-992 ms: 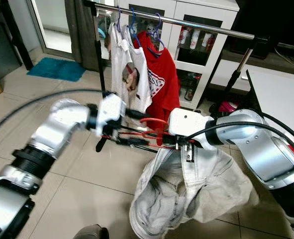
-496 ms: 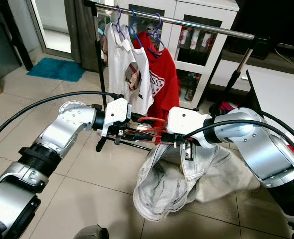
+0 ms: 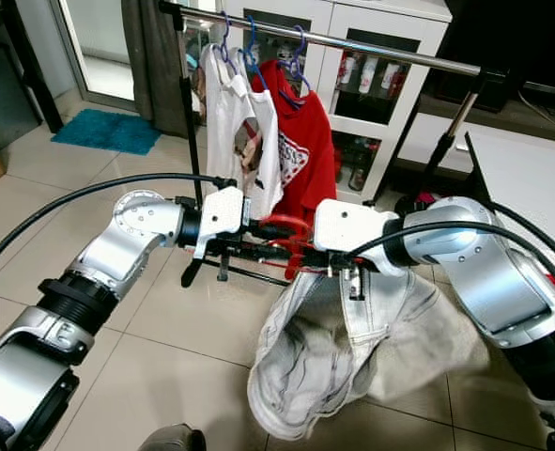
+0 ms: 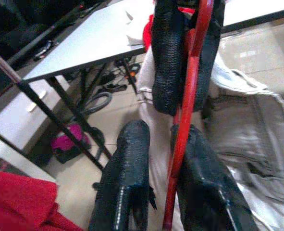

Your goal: Hang hanger

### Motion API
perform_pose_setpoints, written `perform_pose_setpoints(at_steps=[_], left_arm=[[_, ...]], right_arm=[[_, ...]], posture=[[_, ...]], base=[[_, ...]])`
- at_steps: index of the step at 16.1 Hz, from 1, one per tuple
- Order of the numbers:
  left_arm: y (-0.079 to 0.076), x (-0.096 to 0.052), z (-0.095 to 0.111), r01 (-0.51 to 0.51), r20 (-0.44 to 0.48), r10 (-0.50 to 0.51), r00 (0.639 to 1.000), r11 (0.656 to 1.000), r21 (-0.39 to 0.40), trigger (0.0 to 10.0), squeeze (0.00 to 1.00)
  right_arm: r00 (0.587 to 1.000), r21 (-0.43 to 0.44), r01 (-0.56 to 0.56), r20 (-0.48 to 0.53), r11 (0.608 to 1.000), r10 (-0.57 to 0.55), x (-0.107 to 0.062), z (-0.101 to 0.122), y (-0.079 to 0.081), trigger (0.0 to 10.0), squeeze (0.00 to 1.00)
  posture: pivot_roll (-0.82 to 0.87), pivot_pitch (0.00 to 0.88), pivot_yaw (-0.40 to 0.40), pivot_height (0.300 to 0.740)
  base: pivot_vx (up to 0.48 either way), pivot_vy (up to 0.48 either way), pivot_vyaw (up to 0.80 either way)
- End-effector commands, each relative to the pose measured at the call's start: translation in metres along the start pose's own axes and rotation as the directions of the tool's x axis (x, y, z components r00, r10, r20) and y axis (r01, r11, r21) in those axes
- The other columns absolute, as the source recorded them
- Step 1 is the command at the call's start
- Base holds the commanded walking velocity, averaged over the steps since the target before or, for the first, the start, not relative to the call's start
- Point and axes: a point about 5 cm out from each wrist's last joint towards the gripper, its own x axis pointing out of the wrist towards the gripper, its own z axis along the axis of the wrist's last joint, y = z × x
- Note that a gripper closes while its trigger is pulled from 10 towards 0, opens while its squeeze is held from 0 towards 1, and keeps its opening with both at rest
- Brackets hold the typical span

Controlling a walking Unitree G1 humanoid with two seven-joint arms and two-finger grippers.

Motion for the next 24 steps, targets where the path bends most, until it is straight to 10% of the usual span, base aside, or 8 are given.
perform_pose_setpoints(at_steps=[1, 12, 13, 14, 15, 17, 19, 24], left_arm=[[0.001, -0.001, 0.0, -0.027, -0.005, 0.027, 1.0, 1.0, 0.011, 0.0, 0.0], [-0.023, 0.006, 0.005, -0.022, 0.157, 0.03, 0.987, 0.998, -0.058, 0.0, 0.0], [-0.023, 0.006, 0.004, -0.041, 0.155, 0.05, 0.987, 0.997, -0.061, 0.0, 0.0], [-0.023, 0.006, 0.004, -0.069, 0.158, 0.078, 0.984, 0.996, -0.063, 0.0, 0.0], [-0.023, 0.007, 0.003, -0.093, 0.162, 0.103, 0.981, 0.993, -0.067, 0.0, 0.0], [-0.021, 0.004, 0.002, -0.153, 0.155, 0.164, 0.974, 0.985, -0.076, 0.0, 0.0], [-0.021, 0.0, 0.001, -0.193, 0.159, 0.205, 0.966, 0.977, -0.089, 0.0, 0.0], [-0.018, -0.004, 0.001, -0.225, 0.161, 0.237, 0.958, 0.97, -0.092, 0.0, 0.0]], right_arm=[[1.0, -0.049, 0.0, 0.001, 0.999, 0.0, -0.004, 0.007, -0.005, 0.0, 0.0], [0.996, -0.107, -0.078, 0.037, 0.991, 0.083, -0.01, 0.011, -0.008, 0.0, 0.0], [0.995, -0.119, -0.087, 0.037, 0.989, 0.092, -0.011, 0.012, -0.008, 1.4, 0.0], [0.995, -0.129, -0.088, 0.043, 0.988, 0.094, -0.013, 0.014, -0.009, 7.9, 0.0], [0.994, -0.135, -0.088, 0.047, 0.987, 0.095, -0.014, 0.015, -0.009, 10.0, 0.0], [0.993, -0.114, -0.088, 0.07, 0.99, 0.097, -0.015, 0.016, -0.01, 10.0, 0.0], [0.992, -0.1, -0.085, 0.08, 0.991, 0.093, -0.015, 0.016, -0.01, 10.0, 0.7], [0.993, -0.086, -0.055, 0.096, 0.995, 0.063, -0.015, 0.016, -0.011, 10.0, 0.86]], posture=[[-0.06, 0.0, -0.055, 0.74], [-0.08, 0.0, -0.089, 0.74], [-0.08, 0.0, -0.089, 0.74], [-0.08, 0.0, -0.089, 0.74], [-0.08, 0.0, -0.1, 0.74], [-0.08, 0.0, -0.1, 0.74], [-0.08, 0.0, -0.093, 0.74], [-0.08, 0.0, -0.088, 0.74]], base=[[0.0, 0.0, 0.0], [0.0, 0.0, 0.0], [0.0, 0.0, 0.0], [0.0, 0.0, 0.0], [0.0, 0.0, 0.0], [0.0, 0.0, 0.0], [0.0, 0.0, 0.0], [0.0, 0.0, 0.0]])
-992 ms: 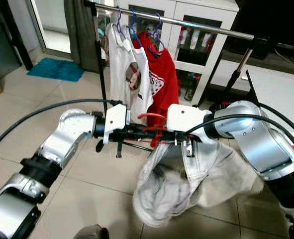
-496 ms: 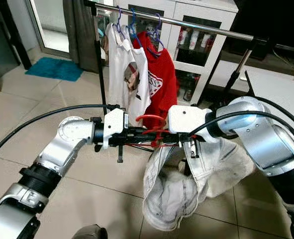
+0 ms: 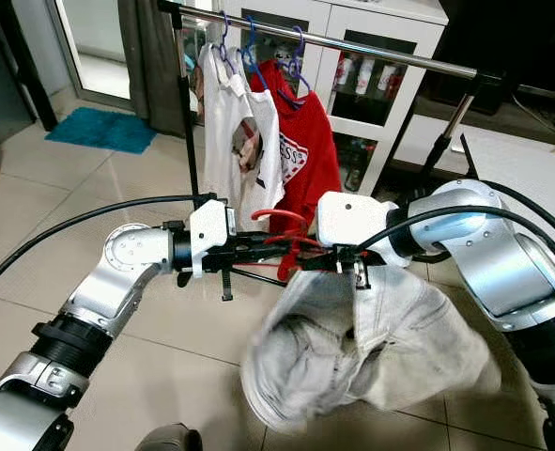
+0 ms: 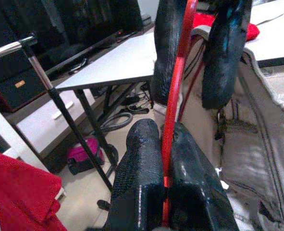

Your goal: Hang hanger

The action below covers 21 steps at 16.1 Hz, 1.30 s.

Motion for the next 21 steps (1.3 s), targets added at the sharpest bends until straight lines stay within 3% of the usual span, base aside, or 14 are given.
perform_pose_setpoints(at_steps=[1, 9, 10, 14, 17, 19, 21], left_arm=[[0.007, -0.001, 0.01, -0.058, 0.047, 0.057, 0.997, 0.998, 0.018, 0.0, 0.0], [0.009, 0.0, 0.01, -0.085, 0.055, 0.085, 0.995, 0.996, -0.001, 0.0, 0.0], [0.011, 0.0, 0.009, -0.119, 0.047, 0.119, 0.992, 0.993, -0.006, 0.0, 0.0], [0.013, -0.001, 0.006, -0.151, 0.037, 0.152, 0.988, 0.988, -0.006, 0.0, 0.0], [0.016, -0.001, 0.007, -0.18, 0.041, 0.18, 0.983, 0.984, -0.003, 0.0, 0.0], [0.017, -0.001, 0.007, -0.186, 0.041, 0.185, 0.982, 0.983, 0.0, 0.0, 0.0], [0.022, -0.001, 0.007, -0.231, 0.037, 0.231, 0.972, 0.973, 0.015, 0.0, 0.0]], right_arm=[[1.0, -0.028, 0.019, 0.025, 0.999, -0.018, -0.006, 0.008, -0.003, 10.0, 0.86], [0.996, 0.019, 0.076, 0.051, 0.997, -0.077, -0.012, 0.009, -0.002, 10.0, 0.85], [0.99, 0.084, 0.112, 0.078, 0.99, -0.119, -0.019, 0.008, 0.001, 10.0, 0.86], [0.977, 0.162, 0.181, 0.082, 0.97, -0.196, -0.029, 0.004, 0.003, 10.0, 0.86], [0.943, 0.239, 0.321, 0.004, 0.916, -0.332, -0.036, -0.01, -0.001, 10.0, 0.86], [0.933, 0.26, 0.35, -0.012, 0.9, -0.359, -0.036, -0.012, -0.001, 10.0, 0.86], [0.904, 0.327, 0.42, -0.063, 0.847, -0.424, -0.029, -0.017, 0.003, 10.0, 0.85]], posture=[[-0.08, 0.0, -0.088, 0.74], [-0.08, 0.0, -0.072, 0.74], [-0.08, 0.0, -0.069, 0.74], [-0.08, 0.0, -0.064, 0.74], [-0.08, 0.0, -0.058, 0.74], [-0.08, 0.0, -0.058, 0.74], [-0.08, 0.0, -0.058, 0.74]], base=[[0.0, 0.0, 0.0], [0.0, 0.0, 0.0], [0.0, 0.0, 0.0], [0.0, 0.0, 0.0], [0.0, 0.0, 0.0], [0.0, 0.0, 0.0], [0.0, 0.0, 0.0]])
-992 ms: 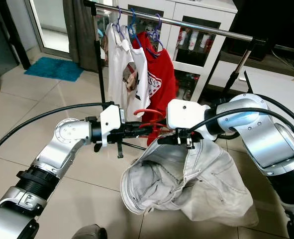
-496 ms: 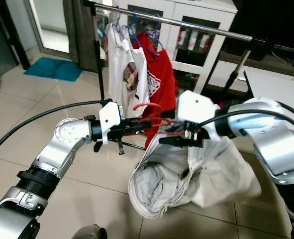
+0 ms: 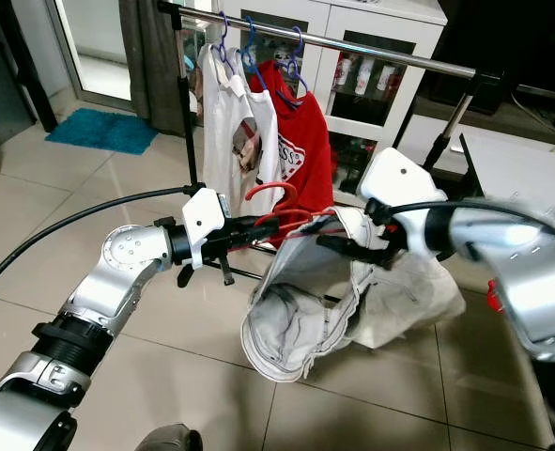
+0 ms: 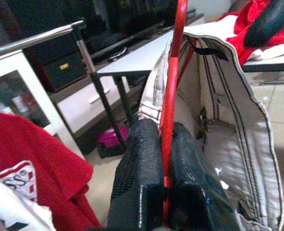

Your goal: Hang hanger

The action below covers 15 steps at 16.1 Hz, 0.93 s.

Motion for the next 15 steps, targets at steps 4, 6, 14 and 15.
perform_pose_setpoints(at_steps=[4, 6, 14, 15], left_arm=[[0.017, 0.007, 0.019, -0.094, 0.072, 0.091, 0.993, 0.994, 0.05, 0.0, 0.0], [0.017, 0.007, 0.02, -0.106, 0.082, 0.102, 0.991, 0.993, 0.05, 0.0, 0.0], [0.022, 0.01, 0.025, -0.169, 0.108, 0.163, 0.981, 0.984, 0.053, 0.0, 0.0], [0.022, 0.01, 0.025, -0.171, 0.11, 0.164, 0.98, 0.984, 0.054, 0.0, 0.0]], right_arm=[[0.986, 0.084, 0.161, -0.066, 0.983, -0.156, 0.002, -0.013, 0.004, 10.0, 0.43], [0.962, 0.128, 0.261, -0.113, 0.957, -0.247, 0.003, -0.02, 0.006, 10.0, 0.0], [0.888, 0.222, 0.45, -0.215, 0.865, -0.406, 0.02, -0.034, 0.016, 0.0, 0.0], [0.884, 0.217, 0.456, -0.219, 0.863, -0.413, 0.02, -0.035, 0.016, 0.0, 0.0]], posture=[[-0.08, 0.0, -0.055, 0.74], [-0.08, 0.0, -0.052, 0.74], [-0.07, 0.0, -0.039, 0.74], [-0.07, 0.0, -0.039, 0.74]], base=[[0.0, 0.0, 0.0], [0.0, 0.0, 0.0], [0.0, 0.0, 0.0], [0.0, 0.0, 0.0]])
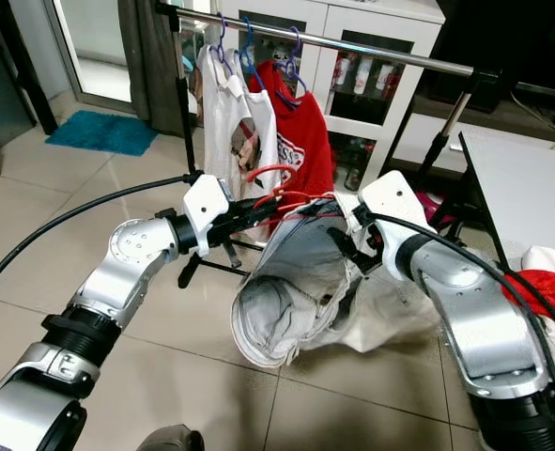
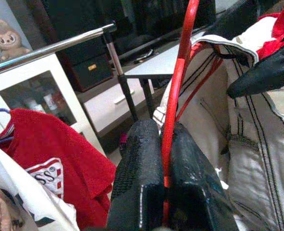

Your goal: Hang hanger

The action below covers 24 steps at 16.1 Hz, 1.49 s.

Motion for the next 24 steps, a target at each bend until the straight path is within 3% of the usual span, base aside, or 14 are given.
perform_pose_setpoints(at_steps=[1, 14, 21, 24], left_arm=[[0.011, 0.005, 0.023, -0.046, 0.1, 0.041, 0.994, 0.998, 0.049, 0.0, 0.0], [0.011, 0.005, 0.026, -0.048, 0.106, 0.041, 0.993, 0.997, 0.064, 0.0, 0.0], [0.02, -0.008, 0.016, -0.069, 0.057, 0.065, 0.996, 0.996, 0.06, 0.0, 0.0], [0.028, -0.023, 0.01, -0.035, 0.013, 0.035, 0.999, 0.998, 0.056, 0.0, 0.0]], right_arm=[[0.999, -0.015, 0.04, -0.034, 0.999, -0.041, 0.0, -0.004, -0.005, 0.0, 0.0], [0.995, -0.067, 0.098, -0.028, 0.993, -0.1, 0.002, -0.001, -0.013, 0.0, 0.0], [0.999, -0.072, -0.02, 0.036, 0.997, 0.023, 0.001, 0.005, -0.01, 0.0, 0.0], [0.972, -0.034, -0.186, 0.138, 0.982, 0.189, -0.007, 0.014, -0.01, 0.0, 0.0]], posture=[[-0.07, 0.0, -0.039, 0.74], [-0.07, 0.0, -0.038, 0.74], [-0.08, 0.0, -0.045, 0.74], [-0.08, 0.0, -0.051, 0.74]], base=[[0.0, 0.0, 0.0], [0.0, 0.0, 0.0], [0.0, 0.0, 0.0], [0.0, 0.0, 0.0]])
